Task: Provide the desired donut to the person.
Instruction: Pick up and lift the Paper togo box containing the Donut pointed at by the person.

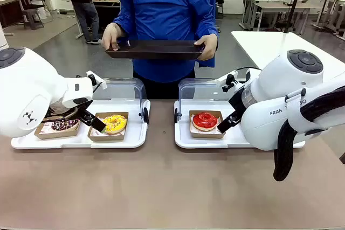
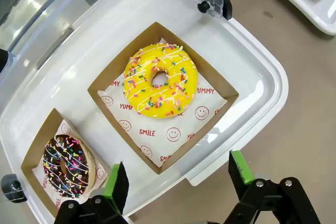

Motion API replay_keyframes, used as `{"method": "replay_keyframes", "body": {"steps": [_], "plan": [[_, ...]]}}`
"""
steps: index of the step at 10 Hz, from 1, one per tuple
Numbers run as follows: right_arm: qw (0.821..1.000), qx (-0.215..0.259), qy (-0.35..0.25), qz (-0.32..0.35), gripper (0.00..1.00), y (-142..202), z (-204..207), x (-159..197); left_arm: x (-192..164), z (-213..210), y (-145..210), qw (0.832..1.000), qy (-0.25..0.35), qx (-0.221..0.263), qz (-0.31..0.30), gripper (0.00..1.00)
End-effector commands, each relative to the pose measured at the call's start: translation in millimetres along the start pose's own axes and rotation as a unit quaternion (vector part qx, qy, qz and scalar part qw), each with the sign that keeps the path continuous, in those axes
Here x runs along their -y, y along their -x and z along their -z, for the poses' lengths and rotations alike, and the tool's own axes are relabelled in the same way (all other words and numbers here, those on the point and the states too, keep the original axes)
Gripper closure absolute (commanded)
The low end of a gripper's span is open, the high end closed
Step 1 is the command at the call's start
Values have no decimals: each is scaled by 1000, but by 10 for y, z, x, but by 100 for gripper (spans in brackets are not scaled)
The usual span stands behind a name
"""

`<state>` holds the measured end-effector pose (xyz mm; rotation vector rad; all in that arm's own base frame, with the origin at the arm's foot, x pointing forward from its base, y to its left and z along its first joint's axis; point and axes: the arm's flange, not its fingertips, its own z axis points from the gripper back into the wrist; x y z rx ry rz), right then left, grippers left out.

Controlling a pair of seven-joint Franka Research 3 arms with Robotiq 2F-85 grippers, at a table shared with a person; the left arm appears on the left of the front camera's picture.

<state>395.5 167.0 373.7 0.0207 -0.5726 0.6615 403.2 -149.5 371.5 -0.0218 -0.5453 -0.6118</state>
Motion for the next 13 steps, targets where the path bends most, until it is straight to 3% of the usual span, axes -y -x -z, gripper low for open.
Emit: {"method": "replay_keyframes", "body": {"steps": [1,12,13], "plan": [[1000,0,0,0,0,0,0,0,1,0,0,1000,0,0,0,0],[1000,0,0,0,0,0,0,-1,1,0,0,1000,0,0,0,0],[1000,4,-2,-2,0,154,-304,292,-176,-257,298,1000,24,0,2,0]]}}
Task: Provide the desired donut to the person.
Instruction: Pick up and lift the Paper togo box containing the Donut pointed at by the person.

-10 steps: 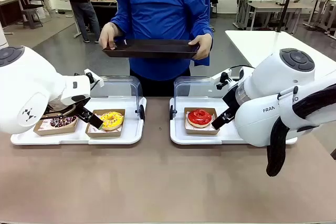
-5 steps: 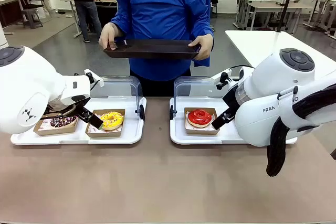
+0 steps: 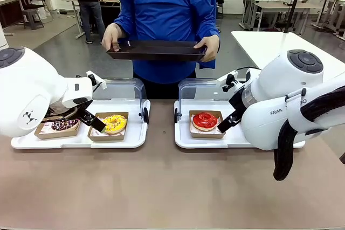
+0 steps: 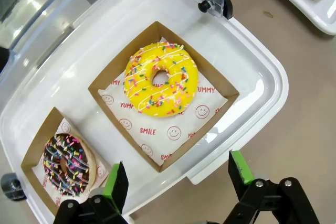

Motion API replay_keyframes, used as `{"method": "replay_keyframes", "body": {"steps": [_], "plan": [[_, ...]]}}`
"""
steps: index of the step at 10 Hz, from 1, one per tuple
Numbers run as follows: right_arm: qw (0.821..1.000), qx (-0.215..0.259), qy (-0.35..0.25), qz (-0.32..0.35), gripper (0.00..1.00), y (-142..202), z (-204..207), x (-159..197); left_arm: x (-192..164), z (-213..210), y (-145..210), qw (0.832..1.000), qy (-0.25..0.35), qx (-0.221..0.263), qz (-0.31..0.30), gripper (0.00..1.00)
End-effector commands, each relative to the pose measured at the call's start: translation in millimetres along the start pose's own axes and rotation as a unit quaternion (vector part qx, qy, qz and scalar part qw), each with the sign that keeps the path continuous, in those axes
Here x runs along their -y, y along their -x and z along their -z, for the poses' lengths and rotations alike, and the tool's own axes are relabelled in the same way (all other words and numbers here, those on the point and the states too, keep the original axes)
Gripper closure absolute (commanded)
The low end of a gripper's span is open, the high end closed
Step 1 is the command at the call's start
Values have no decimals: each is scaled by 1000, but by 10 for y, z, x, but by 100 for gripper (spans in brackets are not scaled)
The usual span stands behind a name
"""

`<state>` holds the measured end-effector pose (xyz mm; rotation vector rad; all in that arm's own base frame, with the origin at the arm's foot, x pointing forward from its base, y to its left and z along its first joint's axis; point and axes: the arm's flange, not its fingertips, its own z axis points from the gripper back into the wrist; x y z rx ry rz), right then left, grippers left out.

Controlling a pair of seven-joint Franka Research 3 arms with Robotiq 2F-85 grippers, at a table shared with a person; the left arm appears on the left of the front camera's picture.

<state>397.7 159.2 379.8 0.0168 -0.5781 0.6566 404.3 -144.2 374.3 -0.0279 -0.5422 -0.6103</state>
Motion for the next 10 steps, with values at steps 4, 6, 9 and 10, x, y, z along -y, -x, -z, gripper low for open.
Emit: {"method": "replay_keyframes", "body": {"steps": [4,6,9,10], "plan": [[988,53,-108,-101,0,940,-1179,1131,-283,-892,1287,988,136,36,60,0],[978,112,-145,-102,0,1230,-1464,1319,-383,-1143,1801,979,183,75,45,0],[957,201,-173,-119,0,1444,-1793,1399,-453,-1389,2097,965,205,159,39,0],[954,210,-175,-120,0,1440,-1841,1398,-477,-1476,2136,965,194,171,44,0]]}}
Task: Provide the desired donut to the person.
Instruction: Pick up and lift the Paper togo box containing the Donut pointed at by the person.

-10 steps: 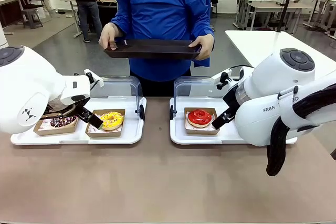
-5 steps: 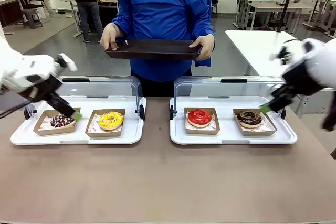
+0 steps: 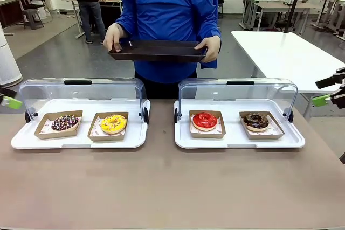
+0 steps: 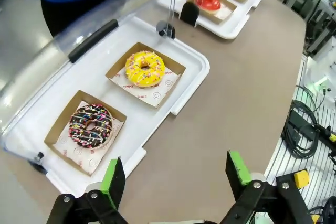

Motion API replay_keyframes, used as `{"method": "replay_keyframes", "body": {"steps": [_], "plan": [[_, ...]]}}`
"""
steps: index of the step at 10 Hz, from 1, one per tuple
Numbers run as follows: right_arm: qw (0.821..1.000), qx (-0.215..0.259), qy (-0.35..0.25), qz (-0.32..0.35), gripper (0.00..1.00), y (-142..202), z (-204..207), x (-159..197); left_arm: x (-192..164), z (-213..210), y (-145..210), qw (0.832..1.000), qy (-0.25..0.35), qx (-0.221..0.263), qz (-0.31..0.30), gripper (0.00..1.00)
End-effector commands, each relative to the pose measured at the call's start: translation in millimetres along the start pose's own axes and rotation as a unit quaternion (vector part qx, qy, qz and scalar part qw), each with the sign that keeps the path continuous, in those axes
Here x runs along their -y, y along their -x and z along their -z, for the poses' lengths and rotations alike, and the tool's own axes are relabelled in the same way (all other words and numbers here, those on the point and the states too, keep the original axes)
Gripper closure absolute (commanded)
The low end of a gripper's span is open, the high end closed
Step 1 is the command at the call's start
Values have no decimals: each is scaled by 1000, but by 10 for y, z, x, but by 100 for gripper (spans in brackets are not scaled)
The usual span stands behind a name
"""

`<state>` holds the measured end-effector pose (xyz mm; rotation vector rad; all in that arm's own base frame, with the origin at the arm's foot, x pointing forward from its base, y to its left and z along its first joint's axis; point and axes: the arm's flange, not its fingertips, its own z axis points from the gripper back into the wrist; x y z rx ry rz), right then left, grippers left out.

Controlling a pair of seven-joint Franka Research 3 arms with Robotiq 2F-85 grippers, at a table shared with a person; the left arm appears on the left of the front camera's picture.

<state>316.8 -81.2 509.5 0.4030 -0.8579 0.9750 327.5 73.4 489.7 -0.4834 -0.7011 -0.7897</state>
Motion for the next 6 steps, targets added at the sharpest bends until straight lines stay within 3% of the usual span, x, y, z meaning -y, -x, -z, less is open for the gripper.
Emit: {"method": "replay_keyframes", "body": {"steps": [1,6], "plan": [[1000,22,-16,-10,0,178,105,-271,1053,285,1043,999,-15,40,28,0],[998,61,-10,-13,0,159,40,-295,1110,50,1086,993,-48,98,47,0]]}}
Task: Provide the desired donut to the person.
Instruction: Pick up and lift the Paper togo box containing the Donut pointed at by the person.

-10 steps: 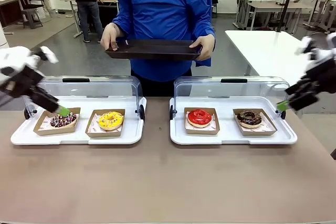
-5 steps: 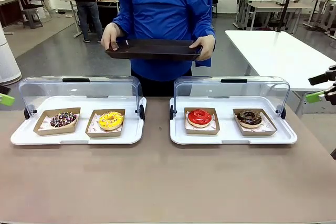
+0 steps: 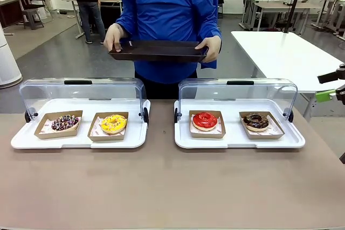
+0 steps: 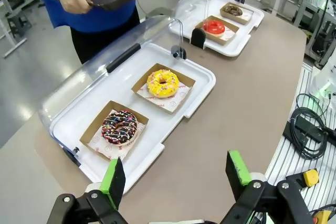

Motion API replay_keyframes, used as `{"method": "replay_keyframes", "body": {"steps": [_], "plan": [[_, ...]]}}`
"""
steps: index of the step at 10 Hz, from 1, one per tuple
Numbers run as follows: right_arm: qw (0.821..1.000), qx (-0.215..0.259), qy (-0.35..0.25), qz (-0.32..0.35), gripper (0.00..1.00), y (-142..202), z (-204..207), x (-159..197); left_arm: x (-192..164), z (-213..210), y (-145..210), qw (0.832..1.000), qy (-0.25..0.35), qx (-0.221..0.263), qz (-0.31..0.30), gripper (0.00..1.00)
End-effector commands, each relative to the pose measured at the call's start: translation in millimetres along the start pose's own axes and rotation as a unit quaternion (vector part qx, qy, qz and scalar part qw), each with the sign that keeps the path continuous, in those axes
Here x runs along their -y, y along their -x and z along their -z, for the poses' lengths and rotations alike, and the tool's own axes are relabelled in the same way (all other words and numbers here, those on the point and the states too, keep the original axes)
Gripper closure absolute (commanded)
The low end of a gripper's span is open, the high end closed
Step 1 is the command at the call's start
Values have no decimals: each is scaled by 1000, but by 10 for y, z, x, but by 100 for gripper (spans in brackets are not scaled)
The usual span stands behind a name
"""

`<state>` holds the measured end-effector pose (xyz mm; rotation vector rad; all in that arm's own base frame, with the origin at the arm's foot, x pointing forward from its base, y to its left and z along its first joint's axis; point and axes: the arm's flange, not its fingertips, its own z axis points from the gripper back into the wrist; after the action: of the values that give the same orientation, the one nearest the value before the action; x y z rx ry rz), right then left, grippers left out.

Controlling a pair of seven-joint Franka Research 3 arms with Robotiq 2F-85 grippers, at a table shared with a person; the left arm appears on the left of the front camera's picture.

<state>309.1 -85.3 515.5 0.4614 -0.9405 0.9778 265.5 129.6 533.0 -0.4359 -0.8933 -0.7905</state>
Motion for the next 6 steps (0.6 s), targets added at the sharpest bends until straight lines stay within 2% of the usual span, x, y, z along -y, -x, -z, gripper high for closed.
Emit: {"method": "replay_keyframes", "body": {"steps": [1,6], "plan": [[1000,21,-2,-11,0,181,114,-266,1073,701,861,999,-5,30,14,0],[998,38,10,-43,0,188,86,-320,1139,764,769,999,-16,47,19,0]]}}
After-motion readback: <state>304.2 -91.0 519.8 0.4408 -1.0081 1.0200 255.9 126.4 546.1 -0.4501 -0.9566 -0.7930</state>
